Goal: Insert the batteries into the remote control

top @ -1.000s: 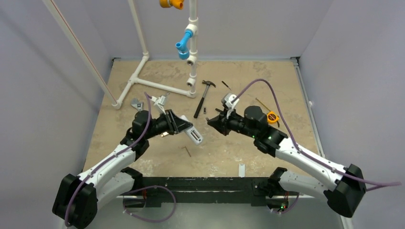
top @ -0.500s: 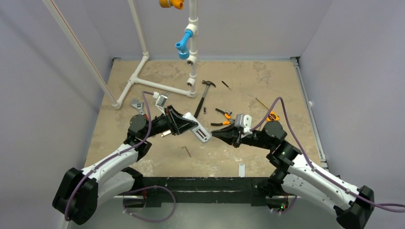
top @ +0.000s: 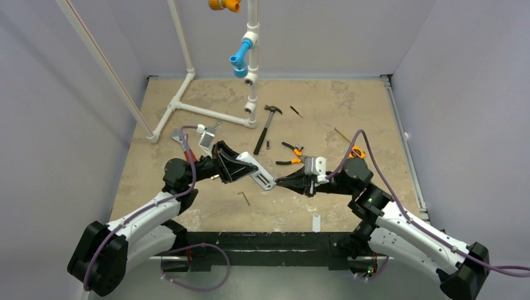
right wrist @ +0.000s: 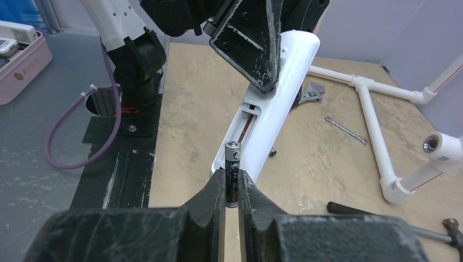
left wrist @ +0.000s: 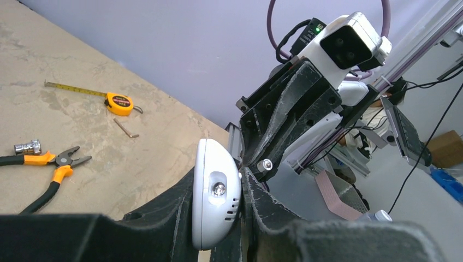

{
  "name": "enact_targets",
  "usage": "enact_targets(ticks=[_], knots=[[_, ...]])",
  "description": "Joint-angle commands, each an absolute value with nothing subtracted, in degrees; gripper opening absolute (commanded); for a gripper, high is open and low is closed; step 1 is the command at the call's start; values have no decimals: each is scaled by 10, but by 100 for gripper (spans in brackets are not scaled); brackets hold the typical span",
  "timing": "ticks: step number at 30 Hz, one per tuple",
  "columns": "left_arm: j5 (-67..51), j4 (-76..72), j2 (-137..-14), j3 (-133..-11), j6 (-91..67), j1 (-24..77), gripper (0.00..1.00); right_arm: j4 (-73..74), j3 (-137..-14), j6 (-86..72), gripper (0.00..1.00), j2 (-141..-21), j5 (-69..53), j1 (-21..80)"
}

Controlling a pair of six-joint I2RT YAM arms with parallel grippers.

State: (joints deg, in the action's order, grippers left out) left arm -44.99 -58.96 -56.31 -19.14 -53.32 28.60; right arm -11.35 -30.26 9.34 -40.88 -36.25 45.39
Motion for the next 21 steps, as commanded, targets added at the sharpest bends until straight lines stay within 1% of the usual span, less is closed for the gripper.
enact_targets(ticks=[1, 9, 15, 21], knots=[[-449, -612, -547, -190, -513, 288, 0, -120, -320, 123, 0, -413, -394, 455], [-444, -591, -552, -195, -510, 288, 0, -127, -324, 121, 0, -424, -395, 455], [-405, -469, -562, -229, -513, 288, 0, -156, -325, 51, 0, -440, -327, 456], [-405, -488, -578, -227, -516, 289, 0, -168, -306, 91, 0, -438, -380, 455]])
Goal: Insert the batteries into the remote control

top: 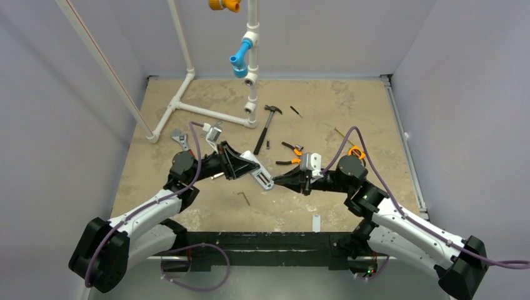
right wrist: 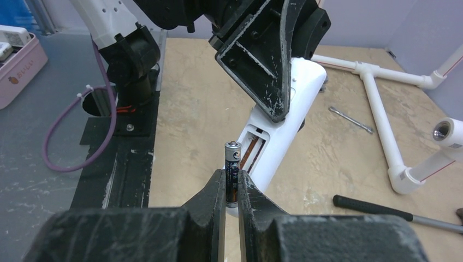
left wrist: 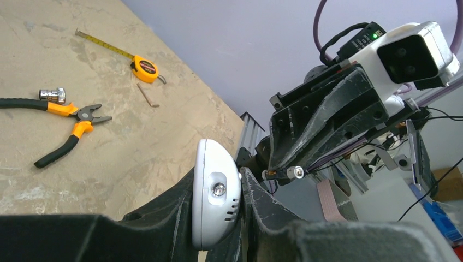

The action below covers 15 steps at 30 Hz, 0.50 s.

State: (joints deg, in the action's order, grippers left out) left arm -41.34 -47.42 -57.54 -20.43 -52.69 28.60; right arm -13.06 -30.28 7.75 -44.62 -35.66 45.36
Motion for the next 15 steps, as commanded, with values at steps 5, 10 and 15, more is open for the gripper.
enact_targets(ticks=[5, 10, 15], knots=[[-407, -493, -582, -228, -522, 289, 0, -223, -284, 119, 0, -418, -442, 455], [-413, -528, -594, -228, -541, 290, 0, -239, -281, 132, 0, -398, -480, 455], [-414, -538, -598, -228, -549, 290, 0, -294, -276, 80, 0, -380, -481, 455]])
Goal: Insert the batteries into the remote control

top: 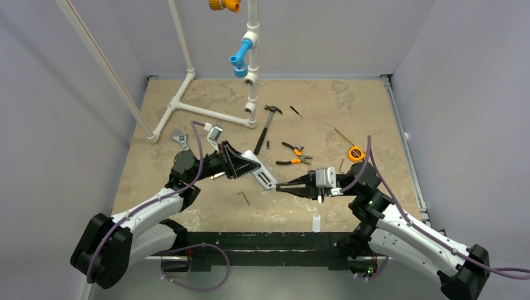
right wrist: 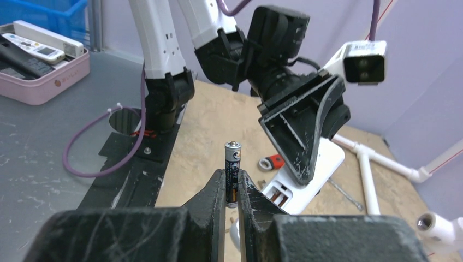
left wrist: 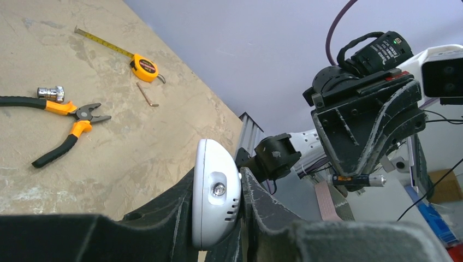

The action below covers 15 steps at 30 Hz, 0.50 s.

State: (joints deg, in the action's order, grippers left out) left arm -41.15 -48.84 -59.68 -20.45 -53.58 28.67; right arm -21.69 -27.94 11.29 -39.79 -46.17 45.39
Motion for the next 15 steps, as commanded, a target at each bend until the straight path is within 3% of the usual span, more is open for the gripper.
enact_targets(ticks=[1, 15], knots=[[-413, -539, -598, -228, -550, 290, 0, -311, -272, 64, 0, -376, -472, 455], [-413, -538, -609, -239, -556, 292, 0, -441, -238, -62, 0, -362, -433, 455]])
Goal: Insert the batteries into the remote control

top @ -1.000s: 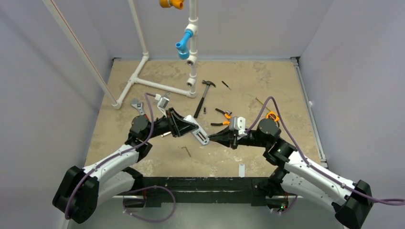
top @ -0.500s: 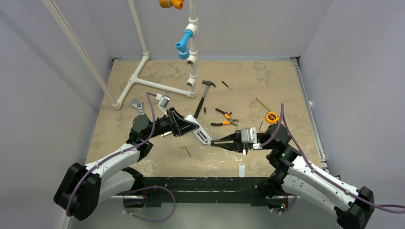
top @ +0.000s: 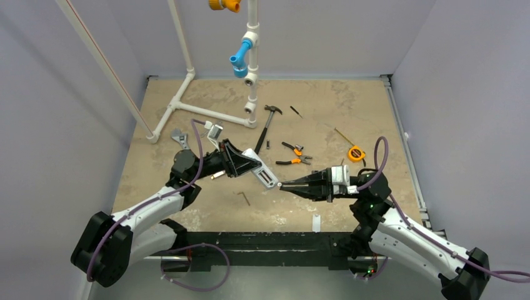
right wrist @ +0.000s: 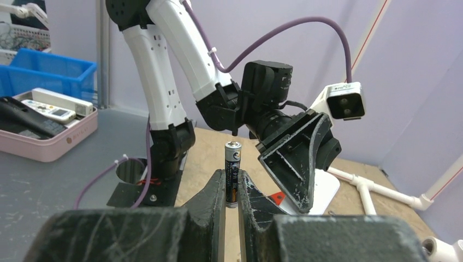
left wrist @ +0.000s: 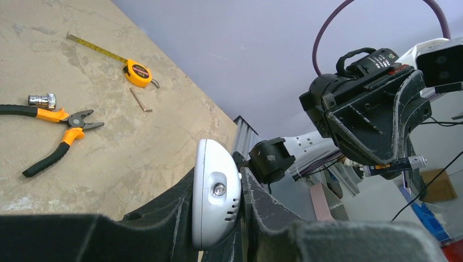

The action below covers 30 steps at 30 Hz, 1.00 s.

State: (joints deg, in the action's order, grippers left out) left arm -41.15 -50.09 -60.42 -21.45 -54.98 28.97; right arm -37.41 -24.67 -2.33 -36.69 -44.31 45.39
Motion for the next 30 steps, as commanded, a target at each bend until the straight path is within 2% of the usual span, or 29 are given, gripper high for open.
enact_targets(ticks=[1, 10, 13, 18, 20, 24, 30], knots=[[-414, -540, -610, -240, -557, 293, 0, -456, -235, -71, 0, -363, -430, 455], [-416, -557, -622, -239, -566, 296, 0, -544, -215, -139, 0, -377, -398, 455], [-414, -552, -623, -243, -568, 296, 0, -524, -207, -182, 0, -373, -289, 455], [-403, -515, -623, -253, -570, 297, 0, -410, -226, -305, 0, -363, -64, 455], [-400, -503, -623, -256, -571, 297, 0, -369, -238, -367, 0, -365, 13, 456], [-392, -483, -624, -260, -570, 297, 0, -272, -245, -600, 0, -360, 156, 455], [-381, -470, -626, -265, -575, 298, 0, -273, -203, -871, 0, -366, 196, 455]])
